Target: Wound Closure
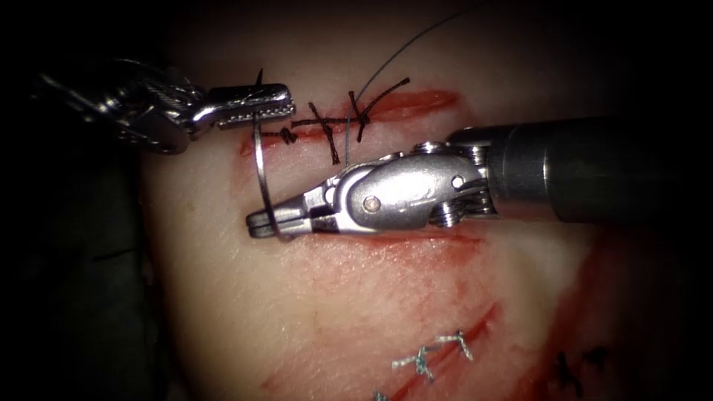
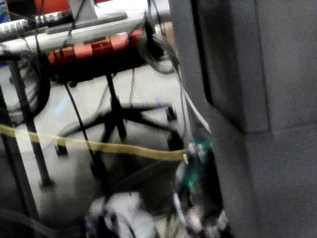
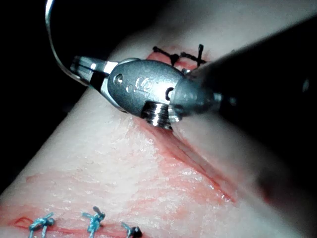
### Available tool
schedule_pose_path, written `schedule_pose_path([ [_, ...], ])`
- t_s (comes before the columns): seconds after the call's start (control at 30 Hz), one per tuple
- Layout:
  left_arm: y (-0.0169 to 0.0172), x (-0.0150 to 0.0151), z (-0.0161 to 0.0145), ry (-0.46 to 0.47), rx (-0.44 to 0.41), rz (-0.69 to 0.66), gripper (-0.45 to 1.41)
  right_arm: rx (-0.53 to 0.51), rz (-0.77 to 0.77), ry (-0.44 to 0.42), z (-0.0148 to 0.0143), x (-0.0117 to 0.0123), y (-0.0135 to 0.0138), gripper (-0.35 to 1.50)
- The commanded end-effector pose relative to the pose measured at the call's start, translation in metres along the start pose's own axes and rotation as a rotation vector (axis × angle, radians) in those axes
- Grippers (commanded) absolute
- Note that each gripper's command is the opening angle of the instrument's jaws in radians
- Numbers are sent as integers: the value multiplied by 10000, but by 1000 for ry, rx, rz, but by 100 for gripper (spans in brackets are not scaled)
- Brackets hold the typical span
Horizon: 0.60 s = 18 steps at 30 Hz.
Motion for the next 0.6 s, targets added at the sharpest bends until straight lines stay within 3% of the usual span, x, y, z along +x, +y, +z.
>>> schedule_pose_path([
  [0.03, -3, 4, 3, -3, -9, 16, -45, 40, -9, 13, 9, 0, 5, -35],
  [0.2, 7, 11, -5, -14, -19, 118, -45, 152, -34, 73, 14, 9, -5, -35],
  [0.47, 25, 49, -51, 12, -17, 239, -45, 256, 29, 103, 6, 18, -35, -35],
  [0.57, 28, 57, -64, 15, 28, 314, -45, 264, 57, 100, -2, 22, -45, -35],
  [0.6, 31, 61, -72, 14, 82, 369, -45, 269, 85, 95, -7, 25, -53, -35],
])
